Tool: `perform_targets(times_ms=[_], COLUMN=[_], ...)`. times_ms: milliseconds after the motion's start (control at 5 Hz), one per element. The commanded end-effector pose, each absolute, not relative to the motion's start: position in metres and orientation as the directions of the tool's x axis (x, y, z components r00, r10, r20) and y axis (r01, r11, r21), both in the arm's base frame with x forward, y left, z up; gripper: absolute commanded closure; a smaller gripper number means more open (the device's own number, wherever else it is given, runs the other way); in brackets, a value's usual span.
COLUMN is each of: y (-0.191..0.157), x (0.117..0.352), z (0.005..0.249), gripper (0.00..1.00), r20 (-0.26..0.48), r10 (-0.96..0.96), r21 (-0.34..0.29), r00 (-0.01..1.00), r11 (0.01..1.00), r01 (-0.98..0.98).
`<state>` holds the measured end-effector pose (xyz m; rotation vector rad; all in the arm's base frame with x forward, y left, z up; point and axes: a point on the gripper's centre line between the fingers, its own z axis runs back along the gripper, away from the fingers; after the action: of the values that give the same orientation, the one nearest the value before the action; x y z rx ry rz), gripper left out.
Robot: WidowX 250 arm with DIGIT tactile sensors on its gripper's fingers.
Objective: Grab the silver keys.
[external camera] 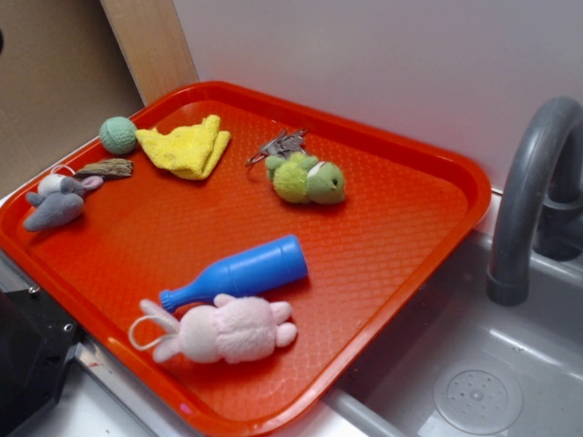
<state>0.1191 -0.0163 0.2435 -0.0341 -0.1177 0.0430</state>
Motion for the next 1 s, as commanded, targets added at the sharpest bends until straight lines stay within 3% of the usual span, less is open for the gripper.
perform_targets(times_ms=[0,200,400,600,800], y=[-0.016,-0.014,-0.017,-0.015,-0.008], x=[0.119,0.169,0.219,0.255,0.275], z=[0.244,0.23,0.221,0.191,0.157], gripper=[0.0,0.0,0.0,0.0,0.0], r20=[0.117,0.139,0.159,0.171,0.18], r10=[0.045,0.06,0.079,0.161,0.229], r21=[-0.037,-0.004,-0.022,-0.016,0.022], r00=[0.992,0.988,0.984,0.972,0.957], r11=[0.998,0.998,0.997,0.987,0.971], r01=[-0.041,-0.06,-0.076,-0.161,-0.237])
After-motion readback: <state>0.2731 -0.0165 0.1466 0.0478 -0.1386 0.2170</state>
